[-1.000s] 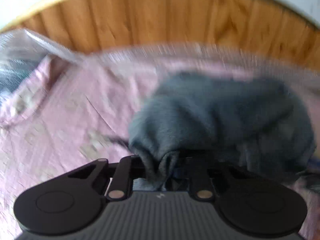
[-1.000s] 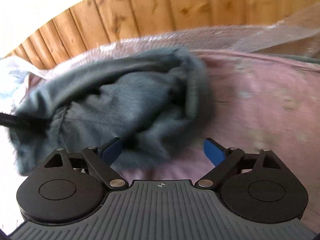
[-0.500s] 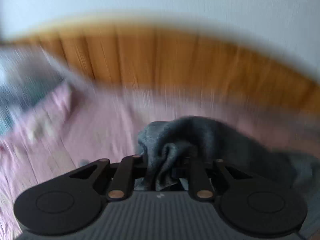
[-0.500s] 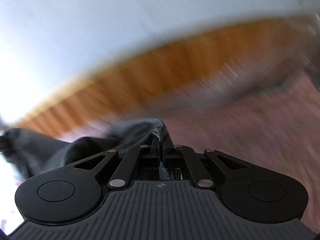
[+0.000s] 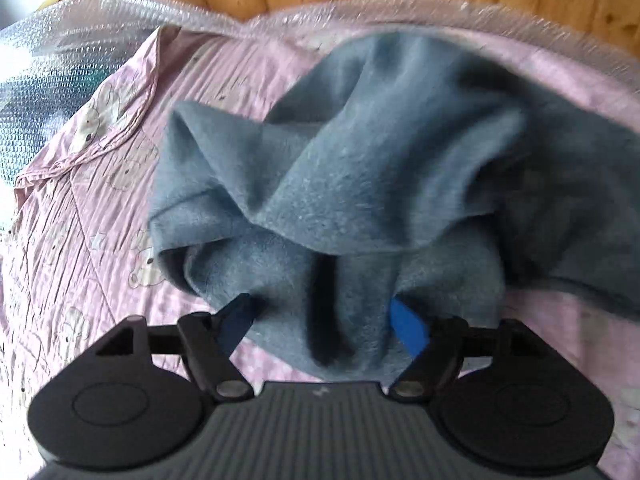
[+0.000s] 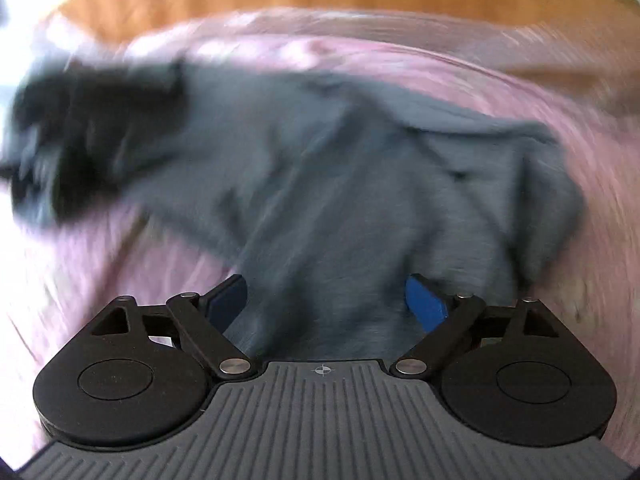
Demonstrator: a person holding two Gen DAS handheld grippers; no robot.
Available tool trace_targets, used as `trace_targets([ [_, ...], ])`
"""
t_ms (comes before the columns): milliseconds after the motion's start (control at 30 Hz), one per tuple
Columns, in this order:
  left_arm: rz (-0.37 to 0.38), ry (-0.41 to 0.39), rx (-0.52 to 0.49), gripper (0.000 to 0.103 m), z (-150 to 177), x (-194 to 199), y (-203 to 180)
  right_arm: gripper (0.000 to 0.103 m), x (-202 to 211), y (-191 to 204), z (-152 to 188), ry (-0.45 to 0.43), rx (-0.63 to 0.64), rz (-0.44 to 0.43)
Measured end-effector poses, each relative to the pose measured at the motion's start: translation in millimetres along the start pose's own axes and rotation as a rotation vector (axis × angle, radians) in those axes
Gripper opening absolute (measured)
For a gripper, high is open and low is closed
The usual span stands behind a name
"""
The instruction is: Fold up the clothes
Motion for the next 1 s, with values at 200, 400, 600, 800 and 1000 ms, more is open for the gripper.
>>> trace_targets([
  [200, 0.063, -0.156, -0.068, 0.011, -26, 45, 10, 0.002, 6, -32, -12, -0.027, 0.067, 0.095],
  [400, 0.181, -0.305, -0.253, 0.011, 10, 162, 64, 0.002, 95, -159, -20, -0.113, -0.114, 0.375],
  [600, 0.267, -0.005, -0.35, 0.015, 126, 124, 110, 0.008, 103, -210, 66, 0.162, -0.275, 0.468],
  [800, 0.415, -0.019, -0.152, 0.04, 161, 131, 150, 0.05, 135, -190, 91, 0.196, -0.505, 0.433],
  [1000, 0.429, -0.142, 0.176, 0.077, 122, 132, 189, 0.091, 138, -153, 13, 0.032, -0.382, 0.37],
])
Point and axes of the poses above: each gripper's, at about its wrist camera, not at the fingertips, and x roughly against the way its jaws point, y to its left, z to its underside, the point moved 5 cm from there along -x, roughly the way its jaws point, and after that the axes turned 11 degrees about z, right-handed, at the moved point
